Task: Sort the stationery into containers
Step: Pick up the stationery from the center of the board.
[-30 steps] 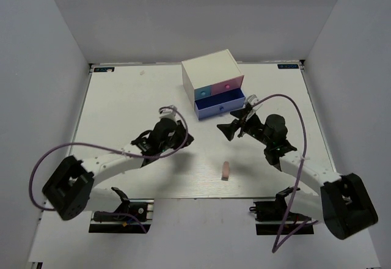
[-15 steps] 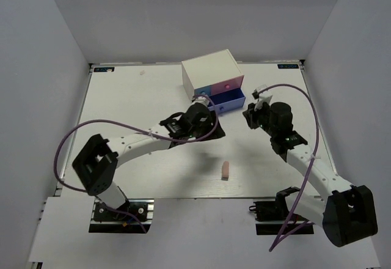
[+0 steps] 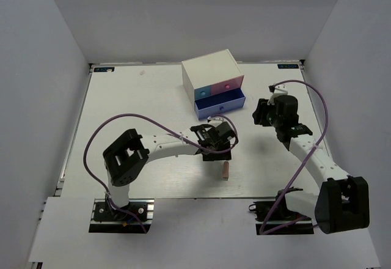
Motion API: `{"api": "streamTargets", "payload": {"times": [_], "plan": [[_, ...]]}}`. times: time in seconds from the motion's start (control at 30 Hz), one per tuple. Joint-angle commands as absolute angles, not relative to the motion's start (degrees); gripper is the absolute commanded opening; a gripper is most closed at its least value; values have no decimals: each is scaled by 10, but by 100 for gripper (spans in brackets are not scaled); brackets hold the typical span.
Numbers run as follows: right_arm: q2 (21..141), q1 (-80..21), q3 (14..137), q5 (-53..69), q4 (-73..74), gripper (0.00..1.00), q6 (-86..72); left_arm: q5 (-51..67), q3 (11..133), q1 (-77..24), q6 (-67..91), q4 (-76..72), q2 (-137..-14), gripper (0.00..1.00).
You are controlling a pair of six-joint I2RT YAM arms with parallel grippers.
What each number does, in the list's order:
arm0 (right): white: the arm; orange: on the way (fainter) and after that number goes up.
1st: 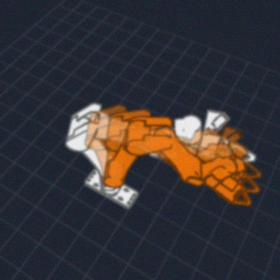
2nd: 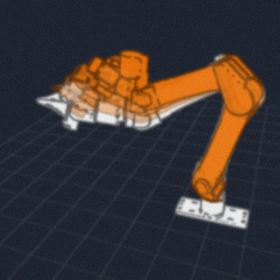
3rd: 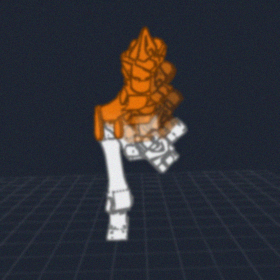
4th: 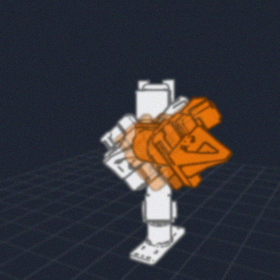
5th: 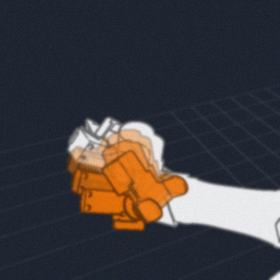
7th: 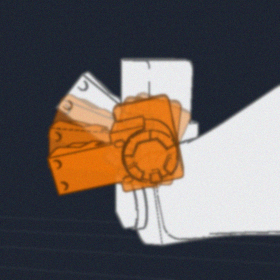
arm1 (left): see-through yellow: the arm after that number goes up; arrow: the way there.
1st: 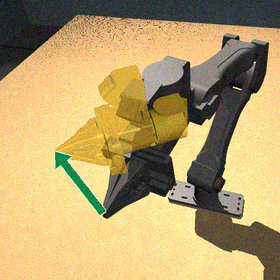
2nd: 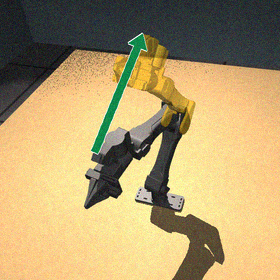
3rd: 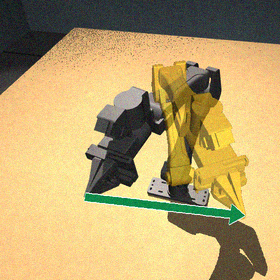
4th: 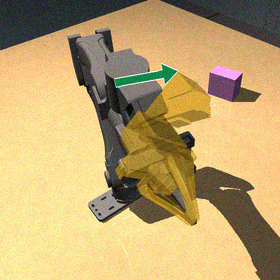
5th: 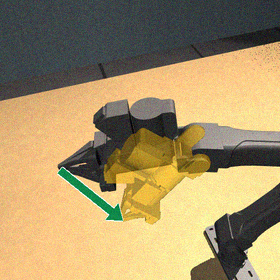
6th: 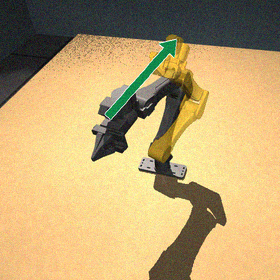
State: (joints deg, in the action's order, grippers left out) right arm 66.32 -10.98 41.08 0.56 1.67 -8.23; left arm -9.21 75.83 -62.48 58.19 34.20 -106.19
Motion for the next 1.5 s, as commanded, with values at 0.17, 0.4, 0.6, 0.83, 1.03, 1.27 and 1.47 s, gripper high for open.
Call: {"api": "streamTargets", "payload": {"times": [0.17,0.4,0.6,0.83,1.03,1.27,1.47], "plan": [[671,-88,413,38,11,52,-101,-104,815,-653,571,377,-1089,72],[672,-85,409,47,7,52,-96,-93,820,-658,554,365,-1094,72],[672,-80,409,50,8,52,-98,-82,859,-658,543,410,-1135,65],[673,-76,407,58,7,52,-102,-82,871,-658,537,416,-1145,46],[674,-73,408,59,7,52,-102,-87,876,-658,526,416,-1140,21],[674,-68,406,58,6,52,-100,-184,882,-658,419,382,-1086,14],[673,-62,407,56,-11,52,-98,-190,872,-633,184,271,-1029,14]]}}
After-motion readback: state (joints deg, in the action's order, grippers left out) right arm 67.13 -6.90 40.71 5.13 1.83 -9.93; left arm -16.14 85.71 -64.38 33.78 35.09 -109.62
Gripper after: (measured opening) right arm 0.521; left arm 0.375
